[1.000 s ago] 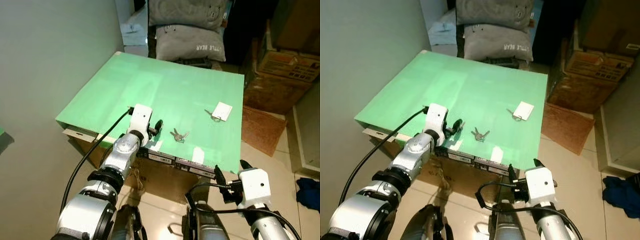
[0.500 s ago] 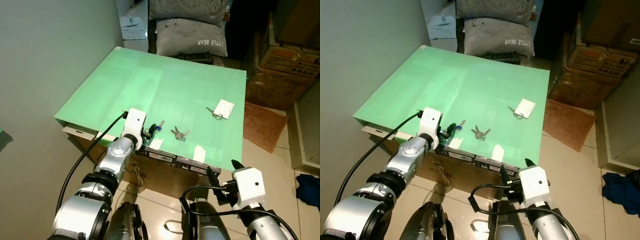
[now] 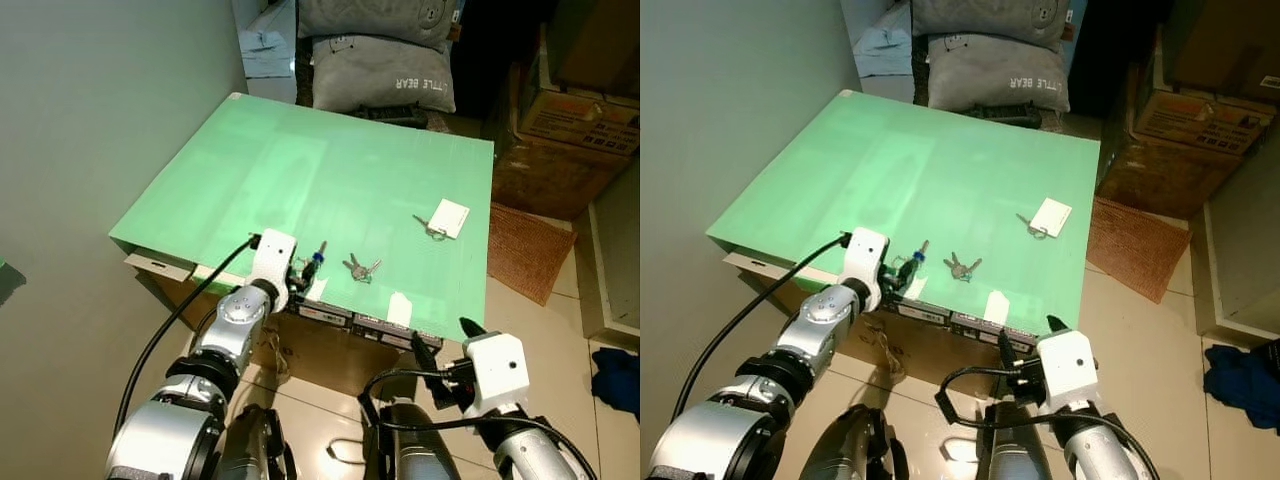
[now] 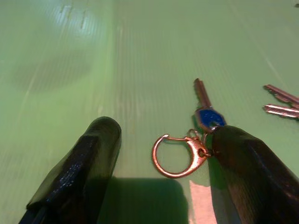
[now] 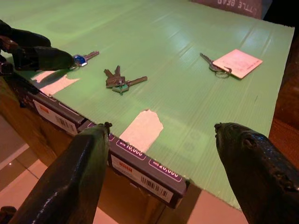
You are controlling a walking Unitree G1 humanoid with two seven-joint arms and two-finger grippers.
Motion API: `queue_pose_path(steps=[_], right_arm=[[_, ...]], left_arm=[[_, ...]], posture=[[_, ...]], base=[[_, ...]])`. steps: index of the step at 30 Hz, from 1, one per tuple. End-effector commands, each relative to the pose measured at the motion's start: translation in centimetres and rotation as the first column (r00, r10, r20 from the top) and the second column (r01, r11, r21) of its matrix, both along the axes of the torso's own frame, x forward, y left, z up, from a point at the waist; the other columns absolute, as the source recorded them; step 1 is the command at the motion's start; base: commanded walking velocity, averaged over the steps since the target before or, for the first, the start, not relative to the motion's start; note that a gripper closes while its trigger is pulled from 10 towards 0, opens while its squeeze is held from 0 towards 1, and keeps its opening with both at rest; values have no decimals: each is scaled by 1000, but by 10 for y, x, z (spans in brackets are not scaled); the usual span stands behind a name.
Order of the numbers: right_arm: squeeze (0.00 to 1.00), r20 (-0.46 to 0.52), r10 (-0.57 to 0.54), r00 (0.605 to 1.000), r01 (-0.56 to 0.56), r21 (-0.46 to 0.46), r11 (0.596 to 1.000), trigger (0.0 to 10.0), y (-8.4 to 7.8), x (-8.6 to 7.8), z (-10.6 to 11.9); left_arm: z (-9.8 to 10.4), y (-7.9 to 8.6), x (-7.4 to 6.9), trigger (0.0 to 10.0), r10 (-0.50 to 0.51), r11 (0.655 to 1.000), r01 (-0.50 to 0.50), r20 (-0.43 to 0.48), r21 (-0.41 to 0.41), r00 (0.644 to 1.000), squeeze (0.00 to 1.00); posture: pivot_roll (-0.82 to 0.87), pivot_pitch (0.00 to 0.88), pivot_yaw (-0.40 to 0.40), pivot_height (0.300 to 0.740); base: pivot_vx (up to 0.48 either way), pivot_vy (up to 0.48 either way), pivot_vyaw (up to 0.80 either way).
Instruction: Hang keys on a hook
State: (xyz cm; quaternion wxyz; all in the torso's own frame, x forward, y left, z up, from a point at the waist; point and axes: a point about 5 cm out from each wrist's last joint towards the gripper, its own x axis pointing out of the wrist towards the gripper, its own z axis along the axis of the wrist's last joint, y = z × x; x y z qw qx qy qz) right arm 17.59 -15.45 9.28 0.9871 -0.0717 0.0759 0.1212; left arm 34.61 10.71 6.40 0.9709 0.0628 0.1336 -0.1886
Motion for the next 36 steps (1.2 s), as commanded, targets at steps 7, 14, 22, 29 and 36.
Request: queue_pose_path(steps=[7,14,22,29,36], right_arm=[[0,-29,-6,1000,6,-8,1000,10000,-2,-2,-3],[0,-32,-4,999,4,-11,1000,10000,-2,-2,-4],[0,-36,-2,999,1,-14,1000,10000,-2,-1,-5],[0,-38,-1,999,1,-16,1000,10000,-3,0,-6],[0,-39,-2,999,1,-19,1000,10000,-4,0,-7]], left_arm=[[-15,-9,-11,9294,-83,997,83,-81,-1,993,0],[-29,-11,-19,10000,-89,995,94,-170,20,981,0],[-33,-10,-21,0,-62,997,67,-194,23,979,0],[-26,-17,-18,0,-103,994,107,-145,22,984,0],[-27,-19,-19,0,-119,992,124,-144,23,982,0]], posture=[[-273,201,42,661],[-270,203,40,661],[-271,204,37,661],[-270,198,38,661],[-270,195,39,661]], base=[[0,0,0],[0,0,0],[0,0,0],[0,0,0],[0,0,0]])
